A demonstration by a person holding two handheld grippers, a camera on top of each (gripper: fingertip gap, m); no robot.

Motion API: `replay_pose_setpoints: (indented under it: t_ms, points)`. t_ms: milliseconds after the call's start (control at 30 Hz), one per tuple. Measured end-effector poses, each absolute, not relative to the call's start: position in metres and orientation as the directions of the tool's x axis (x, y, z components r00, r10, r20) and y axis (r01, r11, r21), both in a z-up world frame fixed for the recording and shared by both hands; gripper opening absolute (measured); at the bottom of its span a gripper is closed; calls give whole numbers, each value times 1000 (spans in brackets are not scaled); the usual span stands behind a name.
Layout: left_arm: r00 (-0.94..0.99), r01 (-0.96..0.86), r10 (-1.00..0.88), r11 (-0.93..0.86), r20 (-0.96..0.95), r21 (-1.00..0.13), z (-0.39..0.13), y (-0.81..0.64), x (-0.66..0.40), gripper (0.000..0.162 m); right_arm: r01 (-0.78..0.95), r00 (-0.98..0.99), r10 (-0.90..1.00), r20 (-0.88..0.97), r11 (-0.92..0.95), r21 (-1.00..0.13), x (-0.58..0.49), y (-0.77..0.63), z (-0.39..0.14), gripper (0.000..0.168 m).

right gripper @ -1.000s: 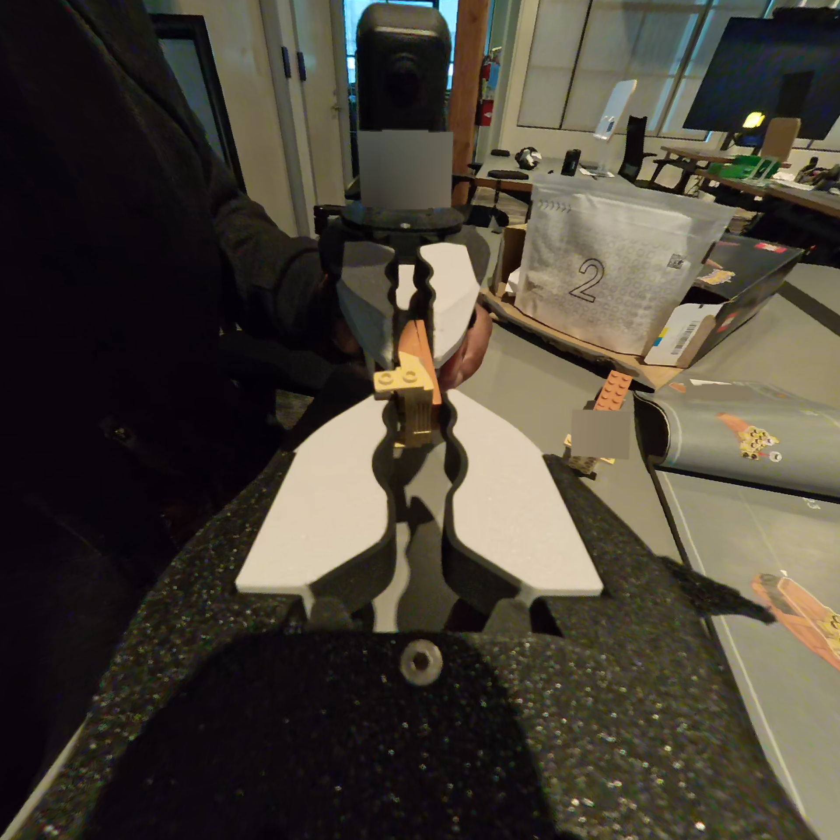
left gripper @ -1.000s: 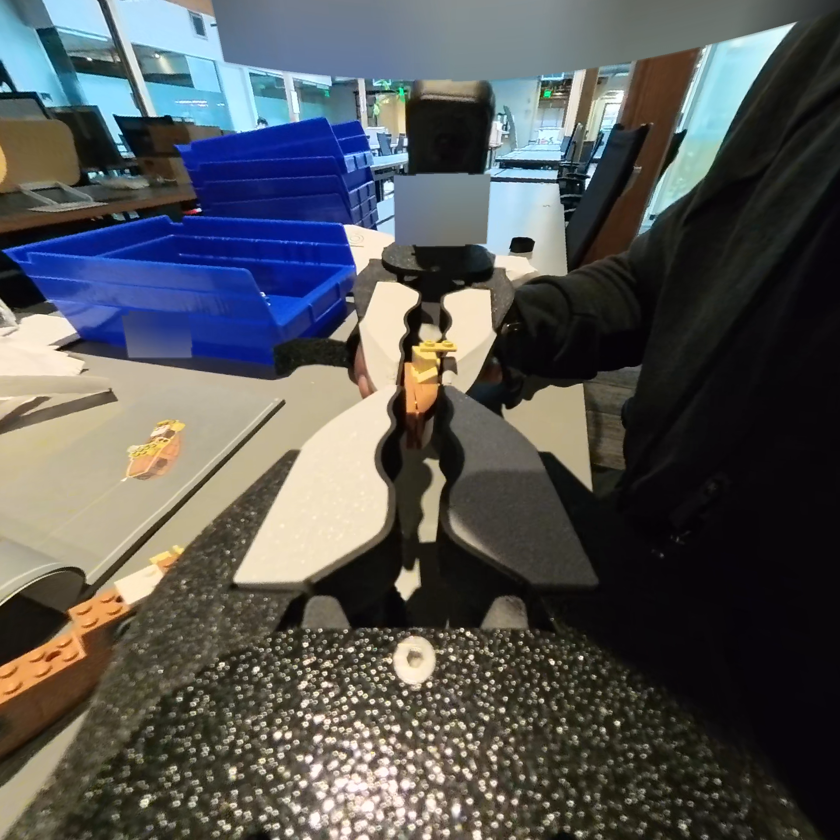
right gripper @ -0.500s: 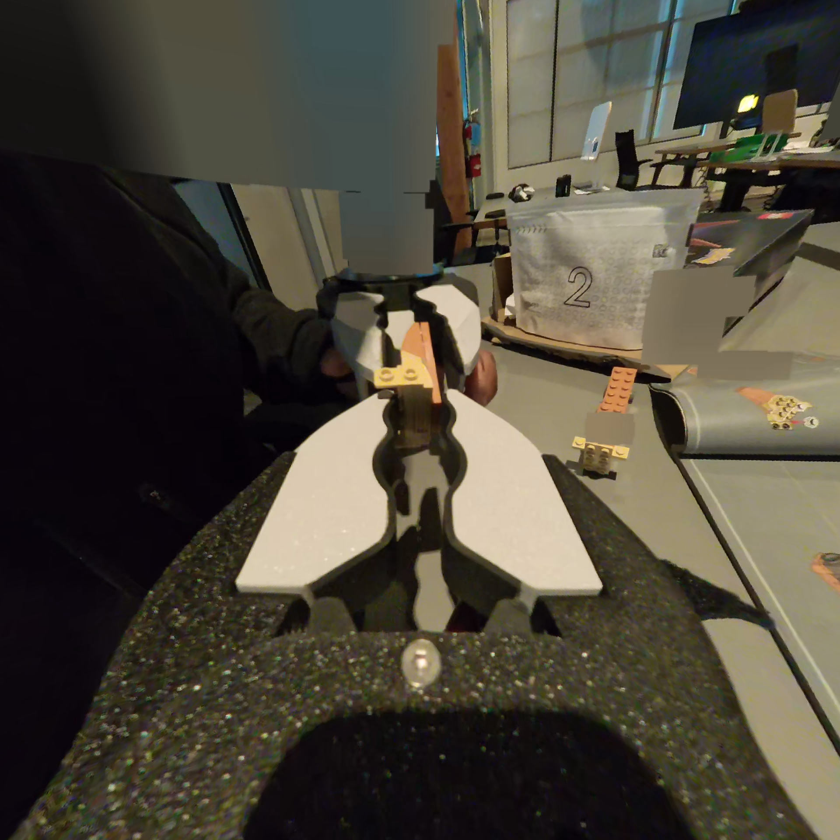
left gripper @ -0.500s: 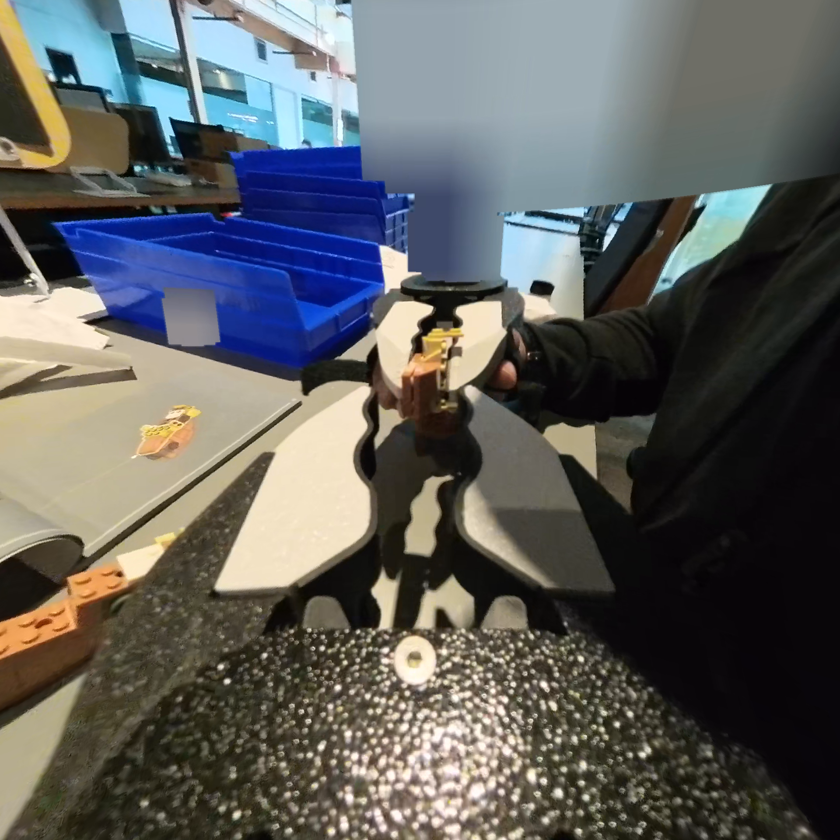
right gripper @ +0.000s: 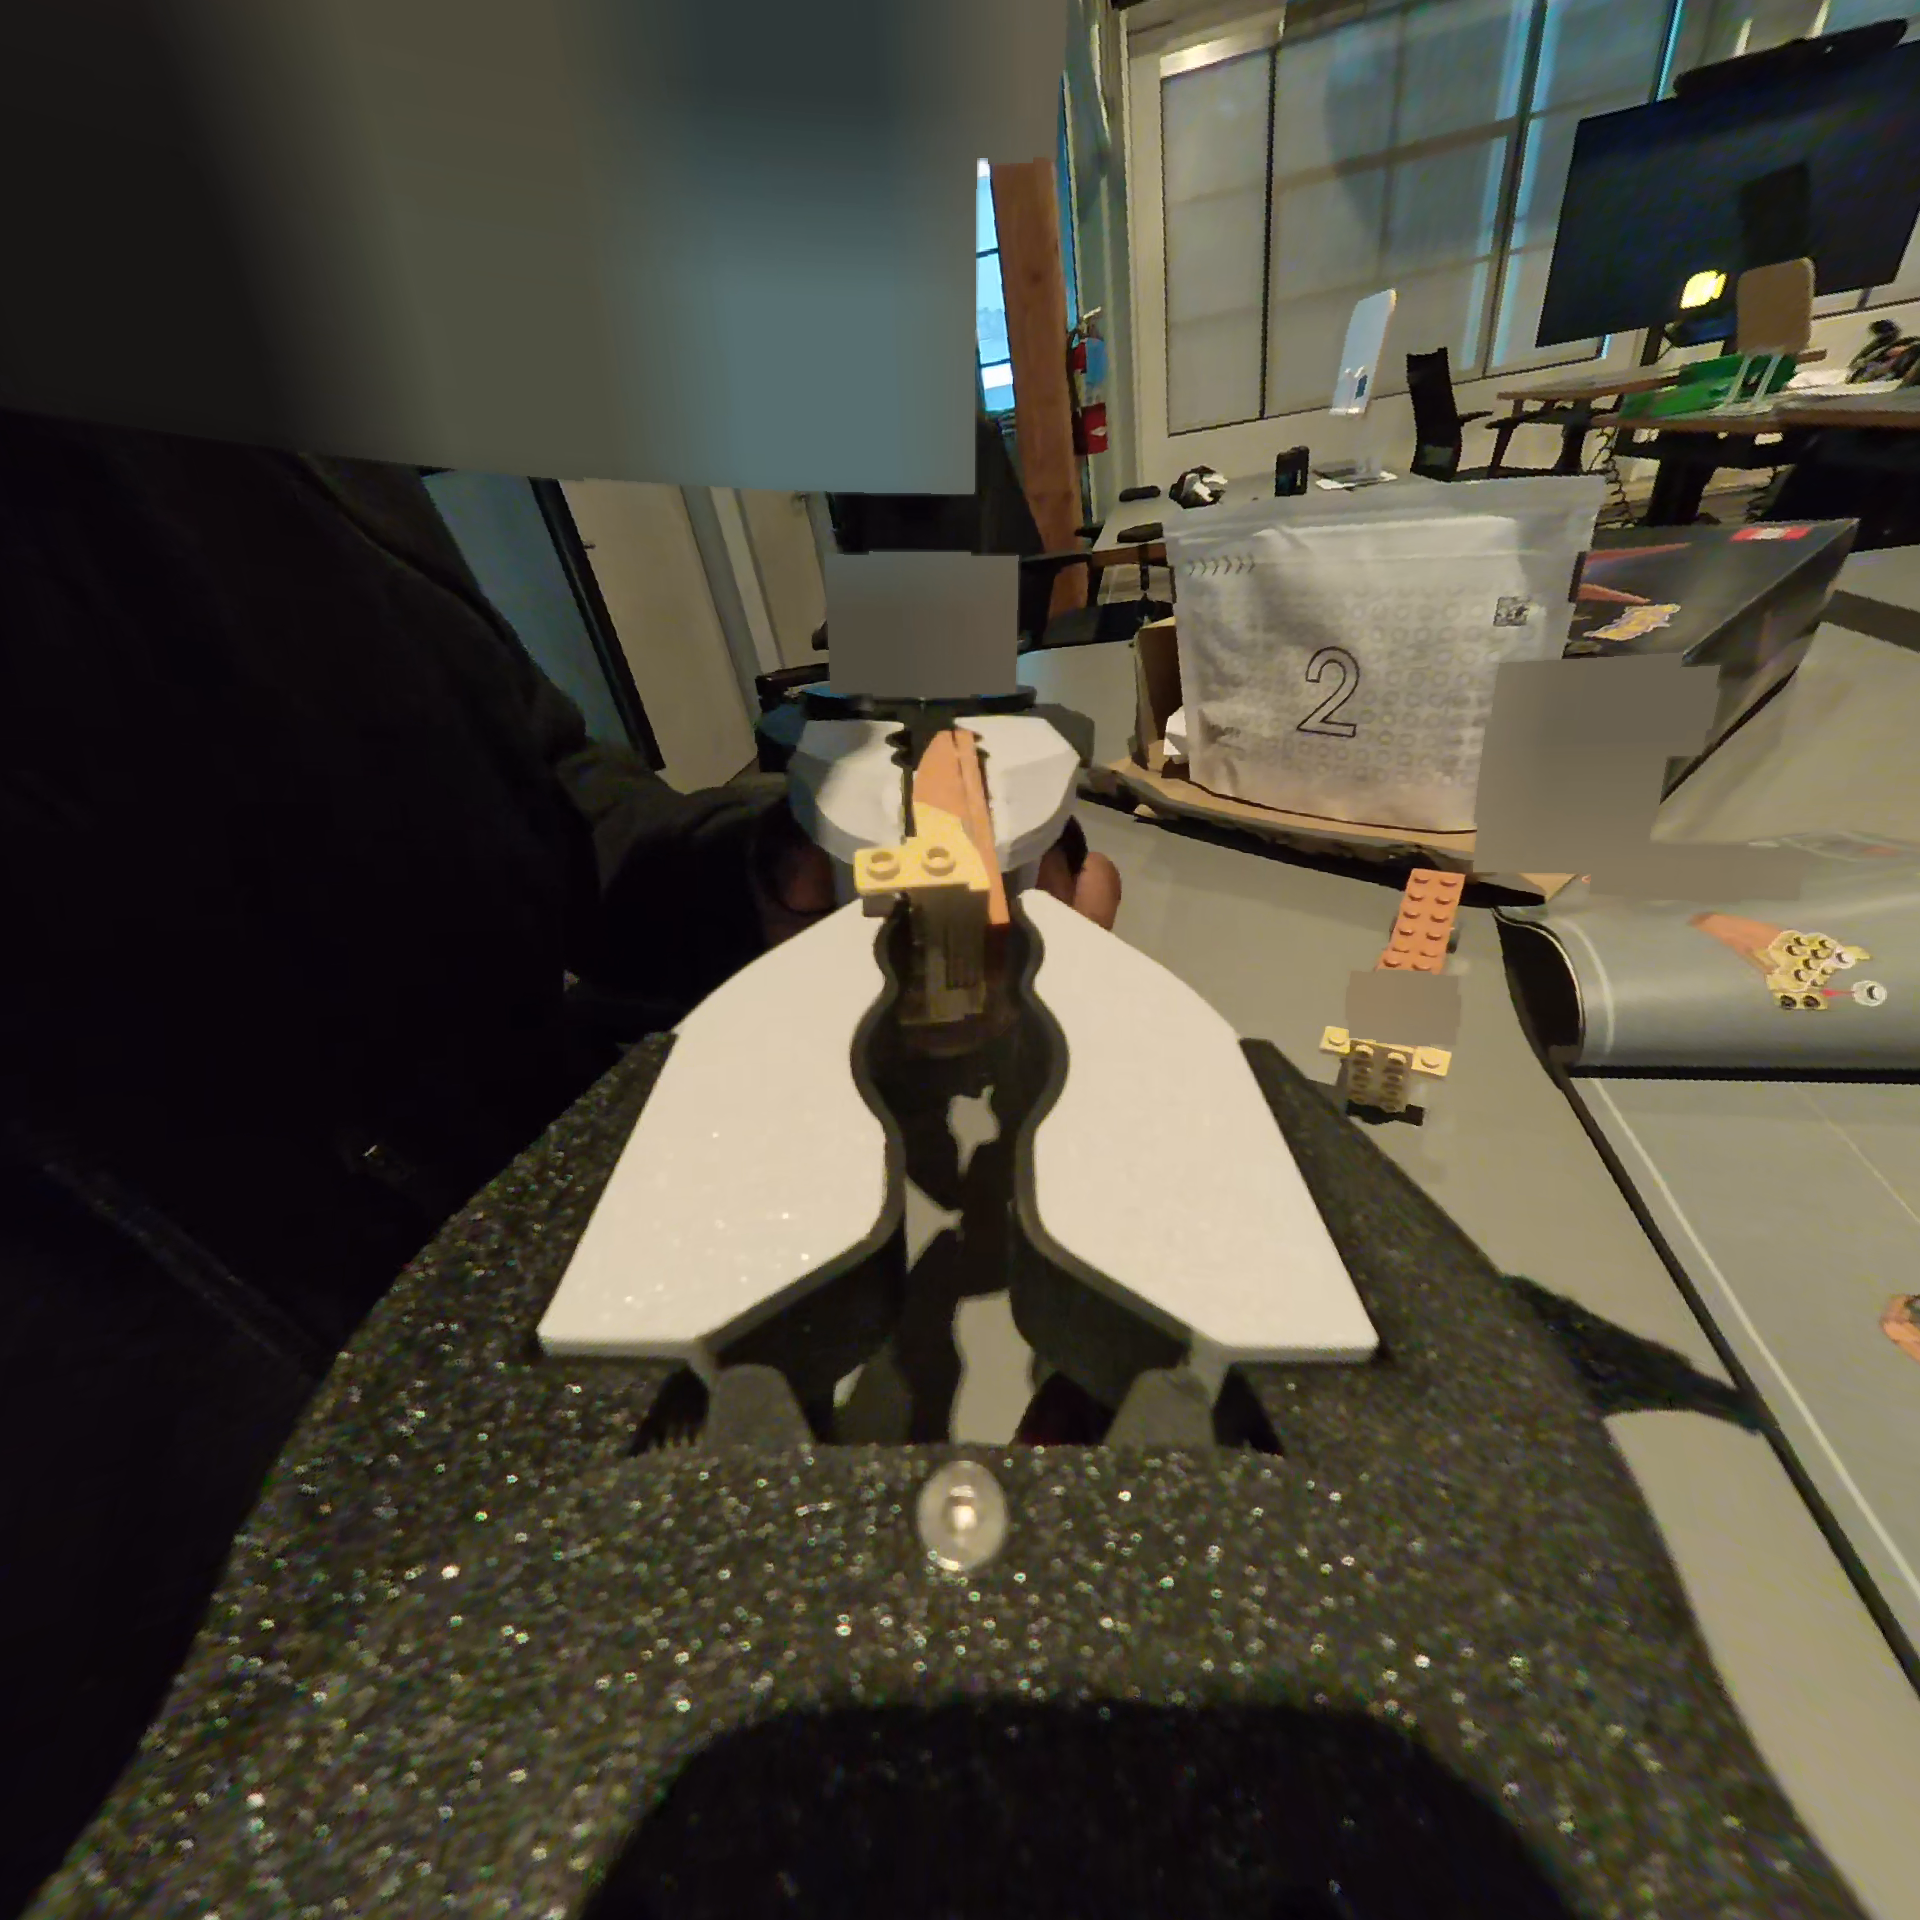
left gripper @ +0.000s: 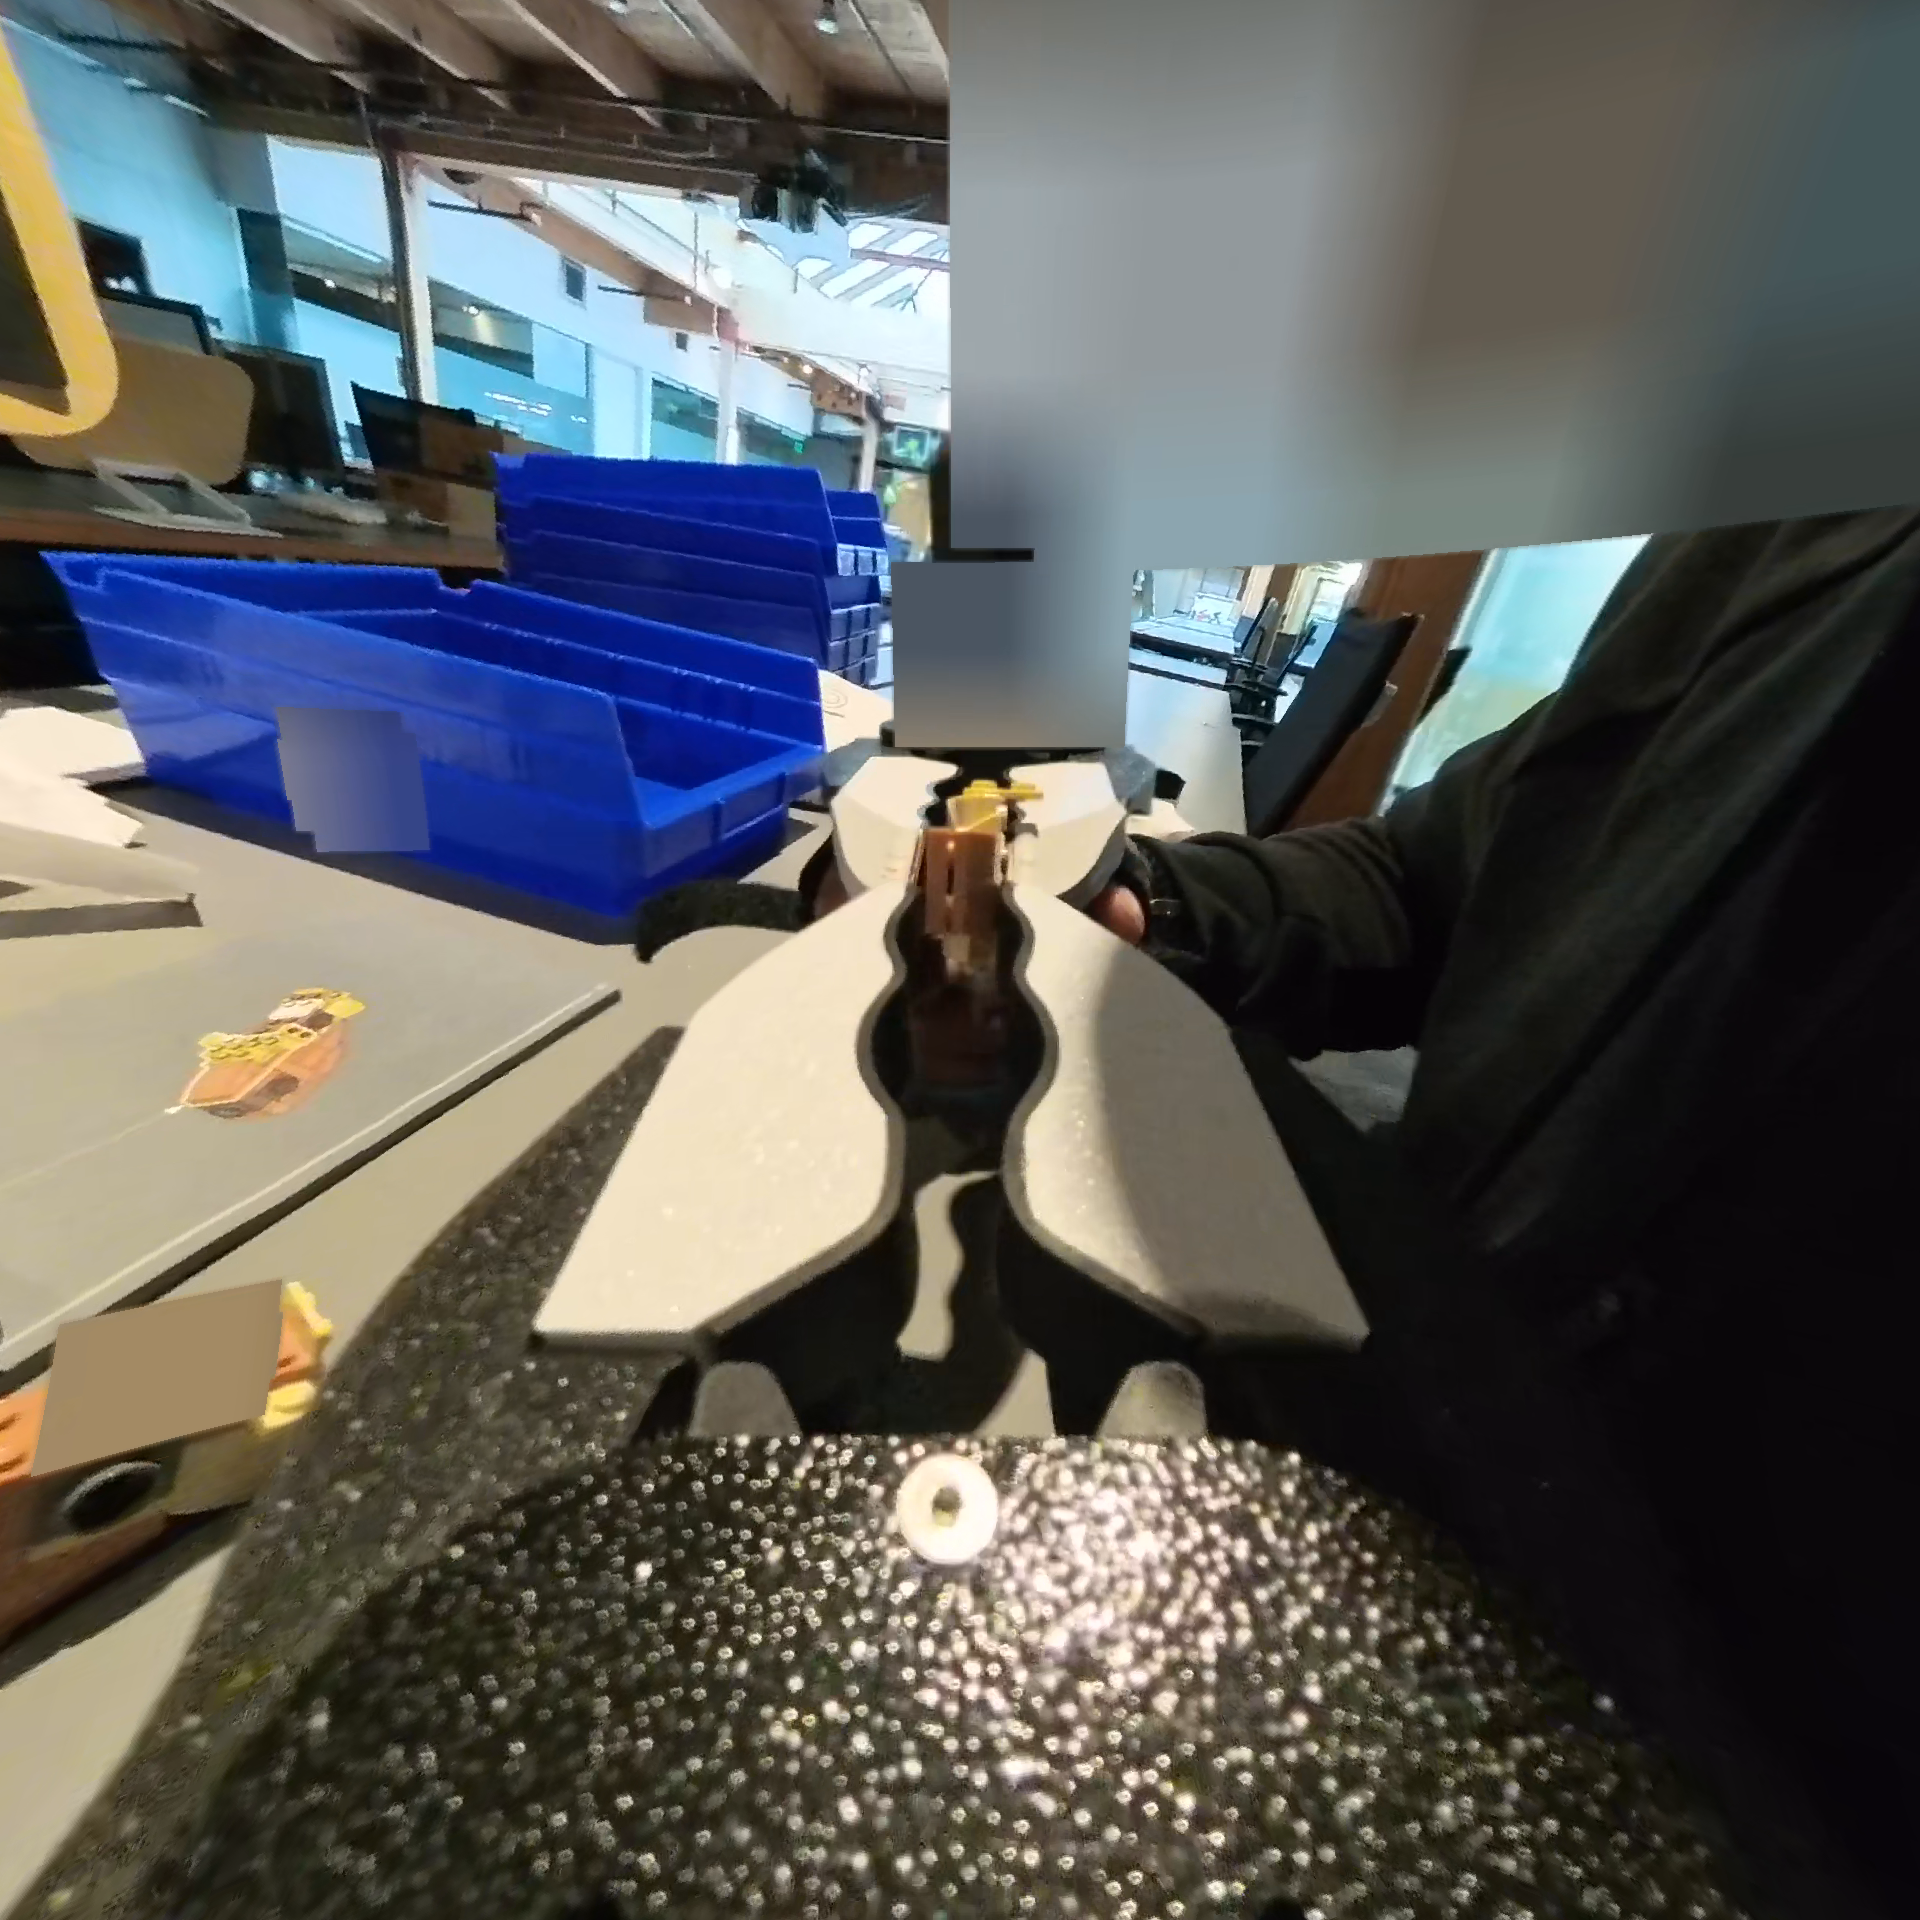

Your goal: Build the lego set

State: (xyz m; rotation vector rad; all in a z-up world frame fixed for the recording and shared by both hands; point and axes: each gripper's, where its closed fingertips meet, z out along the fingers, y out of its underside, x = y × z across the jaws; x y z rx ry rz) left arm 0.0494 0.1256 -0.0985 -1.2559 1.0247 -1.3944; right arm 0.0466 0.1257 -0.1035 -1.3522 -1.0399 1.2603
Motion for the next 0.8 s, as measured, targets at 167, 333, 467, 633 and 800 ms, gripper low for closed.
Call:
replay_pose_setpoints:
  t_ms: [167, 333, 467, 633, 800]
  points:
    - [0, 100, -984, -179, 180, -979, -100, 126, 49, 12, -18, 99, 983, -156, -155, -988, 46, 126, -106, 17]
    - [3, 93, -977, -210, 211, -973, -102, 127, 49, 12, -12, 112, 983, -148, -148, -989, 46, 128, -107, 17]
    - [18, 123, -976, -212, 216, -970, -99, 128, 50, 12, -42, 111, 982, -151, -147, -988, 47, 129, -103, 17]
    - [61, 197, -980, -173, 188, -965, -87, 130, 50, 28, -85, 132, 984, -122, -111, -990, 49, 130, -97, 17]
    - [90, 274, -977, -164, 195, -948, -81, 136, 44, 23, -116, 110, 983, -150, -137, -984, 51, 130, -94, 16]
